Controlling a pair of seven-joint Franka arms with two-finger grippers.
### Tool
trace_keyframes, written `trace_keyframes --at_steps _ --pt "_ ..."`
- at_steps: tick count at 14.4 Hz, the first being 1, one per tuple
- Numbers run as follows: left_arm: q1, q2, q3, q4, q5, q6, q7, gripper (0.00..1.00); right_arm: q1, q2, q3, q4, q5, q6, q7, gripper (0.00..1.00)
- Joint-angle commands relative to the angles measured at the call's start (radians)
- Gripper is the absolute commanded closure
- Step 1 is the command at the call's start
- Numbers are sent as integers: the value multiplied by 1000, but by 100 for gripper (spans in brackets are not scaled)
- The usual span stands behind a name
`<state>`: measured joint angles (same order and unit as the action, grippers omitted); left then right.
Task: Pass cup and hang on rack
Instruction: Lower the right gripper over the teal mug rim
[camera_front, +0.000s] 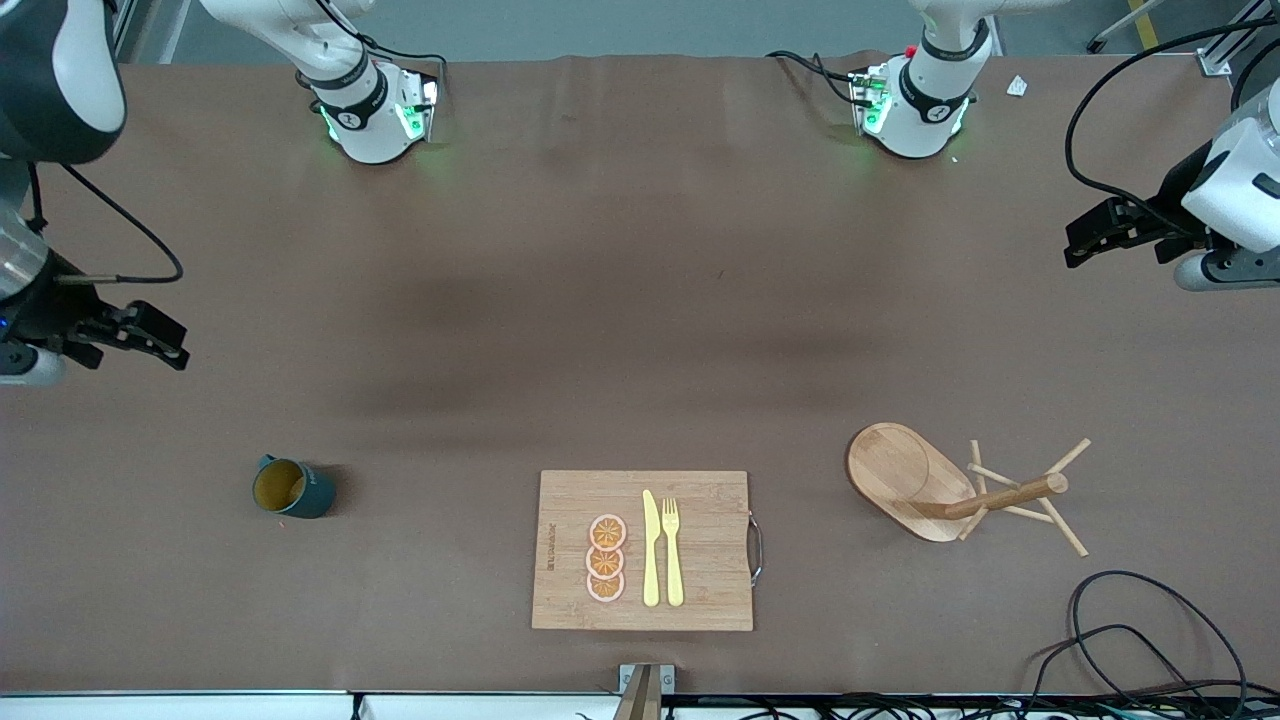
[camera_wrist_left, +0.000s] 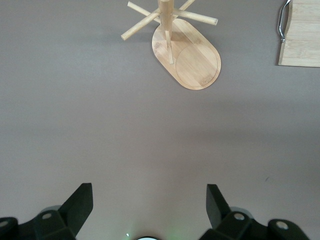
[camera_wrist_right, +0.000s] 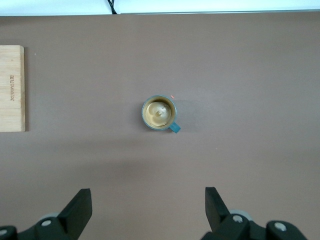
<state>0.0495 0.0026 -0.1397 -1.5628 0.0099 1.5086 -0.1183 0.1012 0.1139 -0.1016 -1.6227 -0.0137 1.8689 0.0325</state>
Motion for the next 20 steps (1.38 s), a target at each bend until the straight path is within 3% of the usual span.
trace_keyframes --at_steps 1,4,14,20 --pt "3 -1 -3 0 4 1 11 0 26 22 2 -9 35 41 32 0" --pt "3 4 -1 0 4 4 11 0 29 70 2 -8 112 104 40 0" --pt "3 23 -3 0 4 12 11 0 54 280 2 -11 107 338 38 0" --pt "3 30 -3 1 4 15 9 0 28 349 0 -14 107 361 40 0"
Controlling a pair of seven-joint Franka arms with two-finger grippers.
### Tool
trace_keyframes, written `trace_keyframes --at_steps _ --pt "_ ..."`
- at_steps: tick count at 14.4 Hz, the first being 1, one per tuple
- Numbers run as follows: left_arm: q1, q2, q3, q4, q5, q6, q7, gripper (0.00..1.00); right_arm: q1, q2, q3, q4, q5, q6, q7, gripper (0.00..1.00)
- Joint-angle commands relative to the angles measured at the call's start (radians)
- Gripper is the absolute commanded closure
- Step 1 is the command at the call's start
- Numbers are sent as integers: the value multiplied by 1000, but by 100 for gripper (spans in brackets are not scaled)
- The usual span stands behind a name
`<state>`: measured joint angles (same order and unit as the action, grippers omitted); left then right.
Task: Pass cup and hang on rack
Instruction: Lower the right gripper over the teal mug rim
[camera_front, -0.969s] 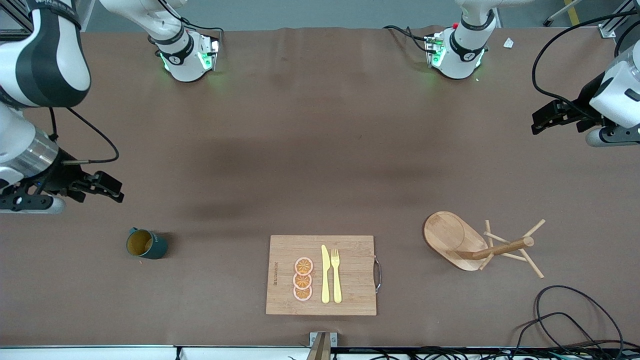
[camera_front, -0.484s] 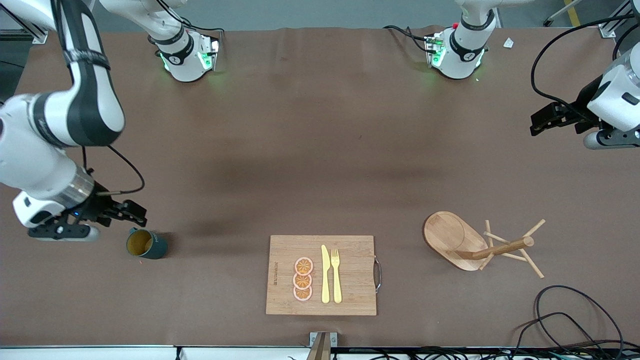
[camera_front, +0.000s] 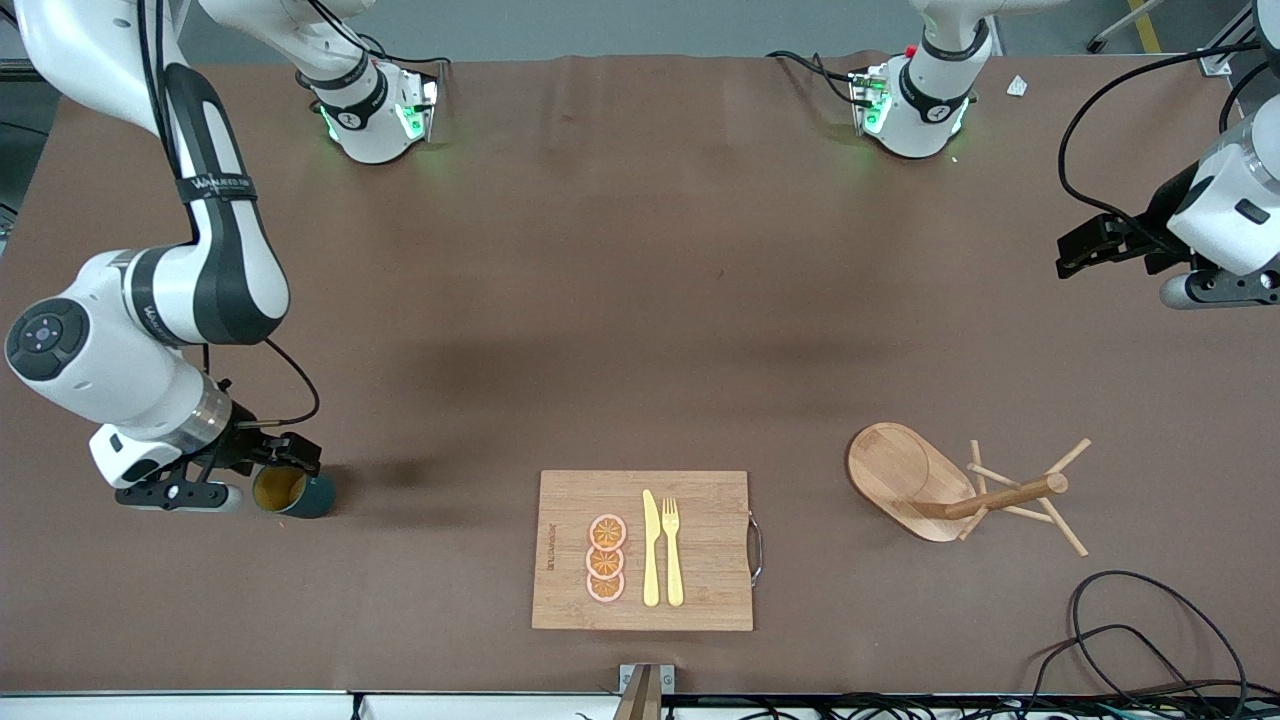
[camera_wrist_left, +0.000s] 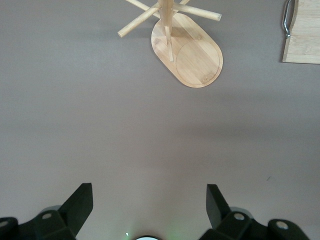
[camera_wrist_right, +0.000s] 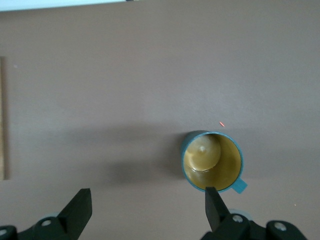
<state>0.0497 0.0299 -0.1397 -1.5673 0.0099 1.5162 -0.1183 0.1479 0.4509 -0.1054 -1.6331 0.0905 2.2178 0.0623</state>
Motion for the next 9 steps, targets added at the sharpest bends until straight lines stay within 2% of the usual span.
trace_keyframes --at_steps 1,9 --pt "1 5 -3 6 4 10 9 0 -21 17 4 -2 5 14 10 0" --pt "2 8 -1 4 4 10 11 0 -33 129 4 6 9 132 10 0"
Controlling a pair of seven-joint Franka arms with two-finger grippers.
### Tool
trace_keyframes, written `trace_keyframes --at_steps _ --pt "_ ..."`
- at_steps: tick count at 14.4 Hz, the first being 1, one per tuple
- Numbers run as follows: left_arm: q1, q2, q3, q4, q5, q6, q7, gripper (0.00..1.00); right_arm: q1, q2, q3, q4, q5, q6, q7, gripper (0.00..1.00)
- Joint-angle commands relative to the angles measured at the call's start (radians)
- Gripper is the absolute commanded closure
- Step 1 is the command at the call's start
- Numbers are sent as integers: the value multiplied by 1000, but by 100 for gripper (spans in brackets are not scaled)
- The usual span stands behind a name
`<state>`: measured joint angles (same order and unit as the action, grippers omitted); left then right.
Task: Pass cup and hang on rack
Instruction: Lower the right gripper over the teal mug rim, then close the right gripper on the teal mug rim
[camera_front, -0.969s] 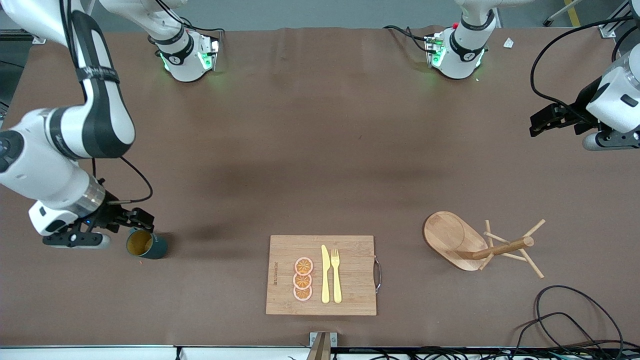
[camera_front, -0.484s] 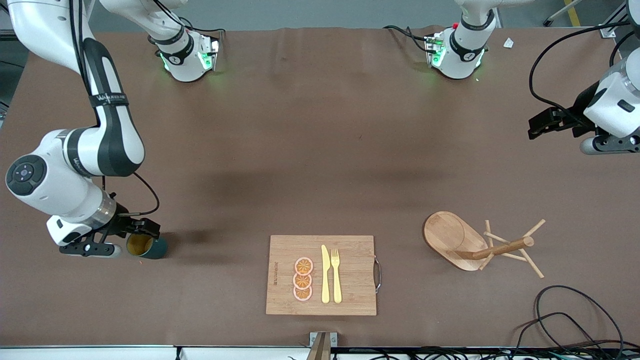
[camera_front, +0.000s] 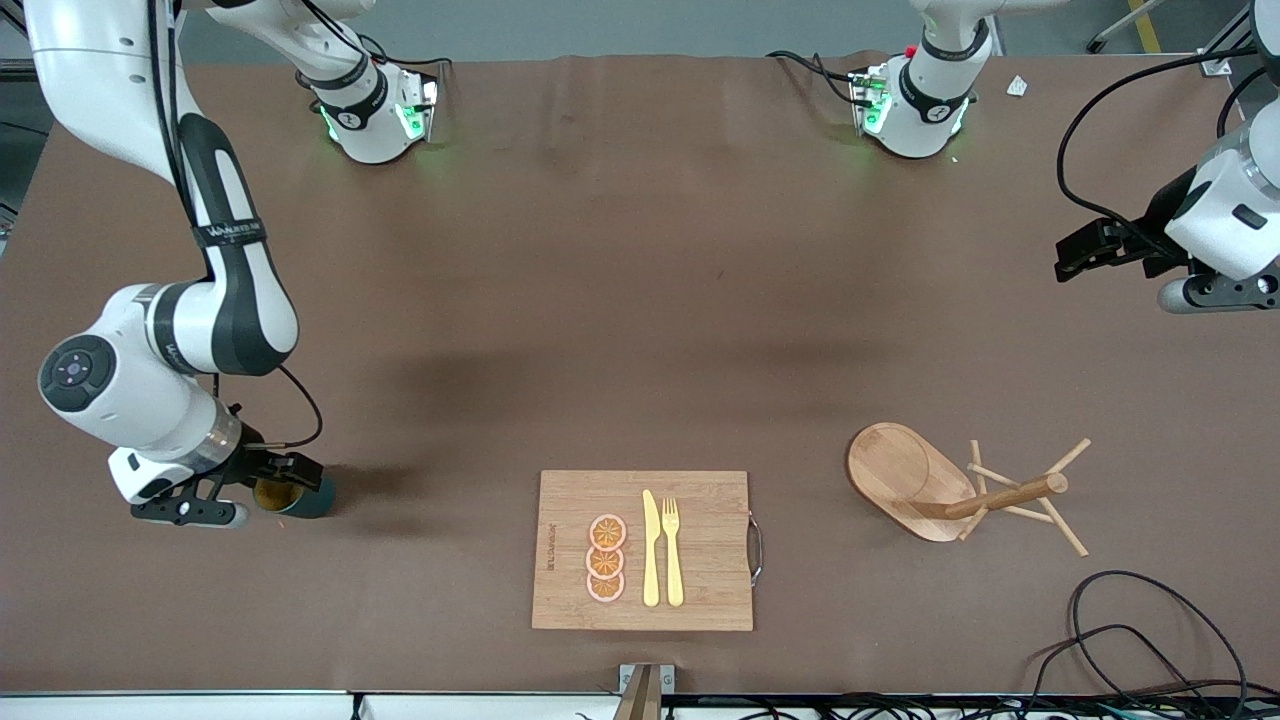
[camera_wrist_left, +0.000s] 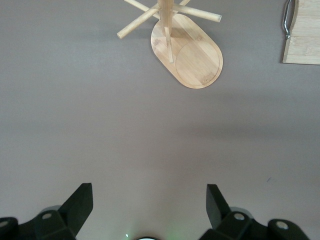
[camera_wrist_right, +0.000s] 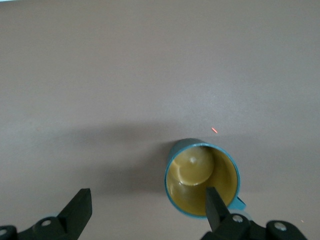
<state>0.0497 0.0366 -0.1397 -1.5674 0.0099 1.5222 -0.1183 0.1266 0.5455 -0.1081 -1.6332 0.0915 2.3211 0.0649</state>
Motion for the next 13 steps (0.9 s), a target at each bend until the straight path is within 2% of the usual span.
trace_keyframes --at_steps 1,8,11,13 --pt "3 0 -1 4 4 4 11 0 -12 48 7 6 8 34 7 0" --pt "3 6 -1 4 4 4 11 0 -21 96 7 4 8 34 9 0" --pt "3 6 -1 4 4 4 11 0 -21 108 7 6 10 37 10 5" --pt "3 6 -1 4 4 4 11 0 -18 106 7 9 10 38 10 14"
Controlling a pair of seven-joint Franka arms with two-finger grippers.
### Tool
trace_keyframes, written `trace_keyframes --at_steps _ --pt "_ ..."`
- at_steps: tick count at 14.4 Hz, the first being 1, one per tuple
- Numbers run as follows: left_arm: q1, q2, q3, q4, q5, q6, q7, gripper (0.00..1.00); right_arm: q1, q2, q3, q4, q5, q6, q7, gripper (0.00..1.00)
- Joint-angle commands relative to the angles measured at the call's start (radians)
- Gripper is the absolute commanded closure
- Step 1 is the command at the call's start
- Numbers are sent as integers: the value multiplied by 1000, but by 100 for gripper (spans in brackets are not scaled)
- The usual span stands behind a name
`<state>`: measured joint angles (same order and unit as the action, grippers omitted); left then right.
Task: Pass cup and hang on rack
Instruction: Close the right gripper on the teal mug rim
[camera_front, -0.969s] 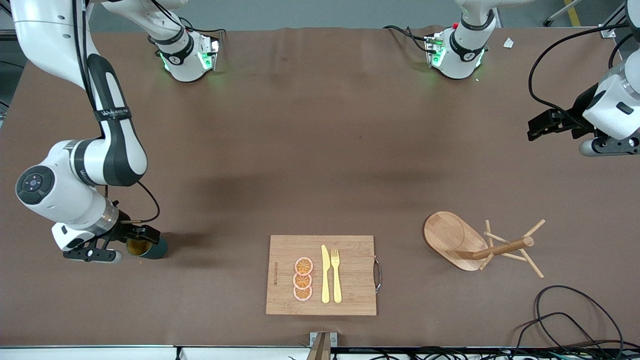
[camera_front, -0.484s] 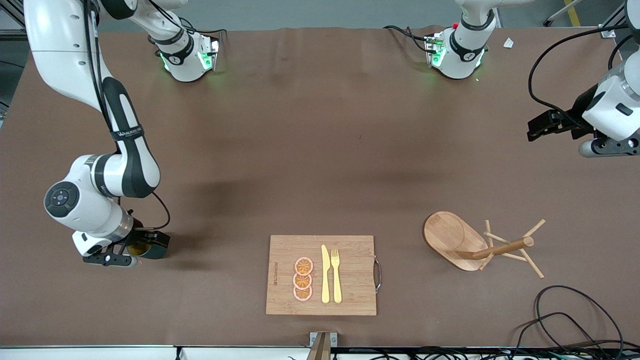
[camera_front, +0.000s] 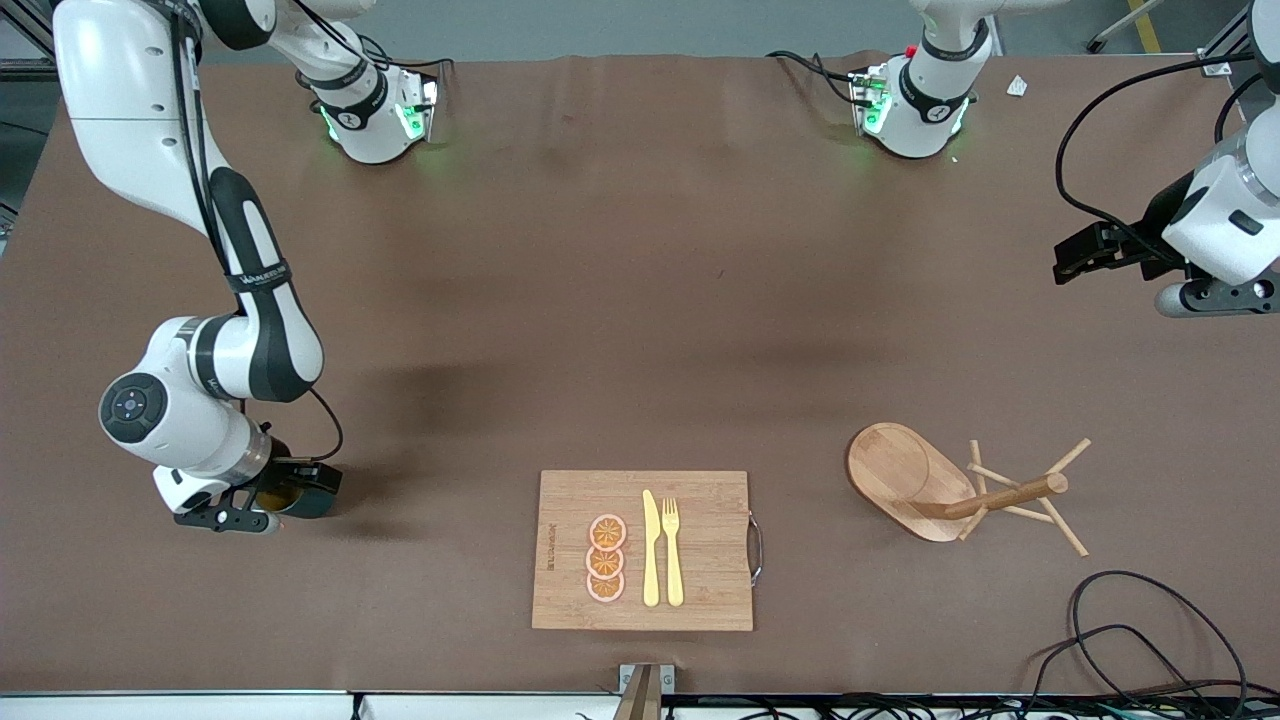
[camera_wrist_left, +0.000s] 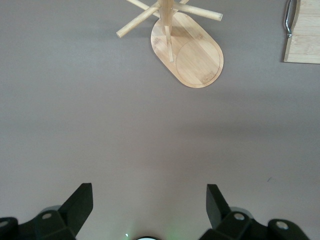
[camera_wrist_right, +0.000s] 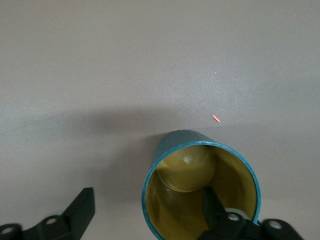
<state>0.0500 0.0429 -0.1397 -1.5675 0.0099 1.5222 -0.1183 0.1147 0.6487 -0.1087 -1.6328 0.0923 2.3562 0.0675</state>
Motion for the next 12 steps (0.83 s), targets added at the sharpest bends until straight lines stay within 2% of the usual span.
trace_keyframes --at_steps 1,3,5,12 --pt "2 0 -1 4 4 4 11 0 -6 3 7 8 9 3 8 17" --pt "2 0 -1 4 4 4 11 0 -7 3 7 10 9 3 8 23" --pt "2 0 -1 4 4 4 11 0 -7 2 7 10 9 3 6 33" --pt "2 0 -1 0 4 4 11 0 -9 0 7 10 7 -3 -5 74"
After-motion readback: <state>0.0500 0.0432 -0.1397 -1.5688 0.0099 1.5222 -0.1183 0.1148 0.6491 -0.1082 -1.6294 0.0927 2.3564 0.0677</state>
